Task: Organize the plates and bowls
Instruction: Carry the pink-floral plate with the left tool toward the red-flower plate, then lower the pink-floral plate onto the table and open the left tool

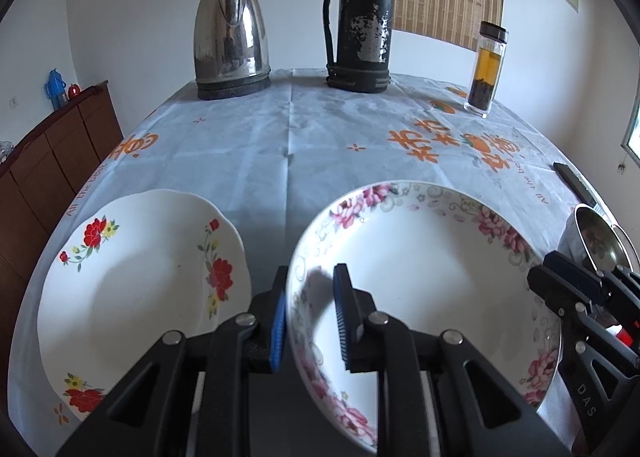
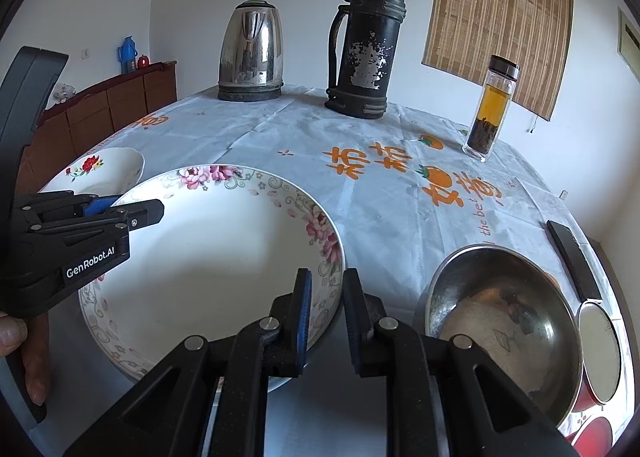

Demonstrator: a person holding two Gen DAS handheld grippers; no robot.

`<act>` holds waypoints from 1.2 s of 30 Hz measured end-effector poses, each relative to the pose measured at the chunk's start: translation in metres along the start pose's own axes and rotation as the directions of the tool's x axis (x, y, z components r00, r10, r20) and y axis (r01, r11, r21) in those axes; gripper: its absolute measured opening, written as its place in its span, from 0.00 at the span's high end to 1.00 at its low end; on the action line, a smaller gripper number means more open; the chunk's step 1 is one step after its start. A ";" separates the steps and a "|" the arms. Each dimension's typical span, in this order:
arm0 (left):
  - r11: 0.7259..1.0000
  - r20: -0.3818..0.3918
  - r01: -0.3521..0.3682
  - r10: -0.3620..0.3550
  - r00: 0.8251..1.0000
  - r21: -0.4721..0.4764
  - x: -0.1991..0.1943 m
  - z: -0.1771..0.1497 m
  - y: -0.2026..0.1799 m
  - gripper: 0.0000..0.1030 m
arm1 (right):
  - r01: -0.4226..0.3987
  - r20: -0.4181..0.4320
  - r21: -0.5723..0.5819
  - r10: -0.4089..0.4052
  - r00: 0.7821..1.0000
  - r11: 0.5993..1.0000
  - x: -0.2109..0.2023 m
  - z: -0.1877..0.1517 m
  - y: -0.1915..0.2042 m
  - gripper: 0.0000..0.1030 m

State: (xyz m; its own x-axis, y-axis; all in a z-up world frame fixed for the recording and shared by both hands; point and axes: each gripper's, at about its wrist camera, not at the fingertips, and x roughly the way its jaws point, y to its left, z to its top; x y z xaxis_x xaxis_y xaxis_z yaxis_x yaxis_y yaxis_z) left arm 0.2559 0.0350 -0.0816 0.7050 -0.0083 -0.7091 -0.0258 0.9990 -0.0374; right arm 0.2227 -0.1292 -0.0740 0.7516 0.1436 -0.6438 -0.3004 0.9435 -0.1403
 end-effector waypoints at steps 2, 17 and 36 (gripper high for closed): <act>1.000 0.001 -0.001 0.001 1.000 0.001 0.000 0.000 0.000 0.82 | 0.001 0.000 -0.002 -0.001 1.000 1.000 0.000 0.000 0.000 0.81; 1.000 0.004 -0.011 0.011 1.000 0.016 0.000 0.000 -0.001 0.81 | -0.005 0.002 0.005 0.005 1.000 1.000 -0.001 0.000 0.000 0.81; 0.995 0.030 -0.067 0.065 0.997 0.074 -0.003 -0.001 -0.011 0.81 | -0.013 0.072 -0.069 0.018 0.997 0.998 -0.014 0.000 0.014 0.81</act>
State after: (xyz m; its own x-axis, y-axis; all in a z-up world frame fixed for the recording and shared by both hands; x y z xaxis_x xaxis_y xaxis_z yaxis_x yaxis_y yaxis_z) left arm 0.2530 0.0242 -0.0795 0.7227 0.0580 -0.6887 -0.0207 0.9978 0.0622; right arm 0.2077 -0.1179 -0.0671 0.7867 0.1815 -0.5900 -0.3496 0.9187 -0.1835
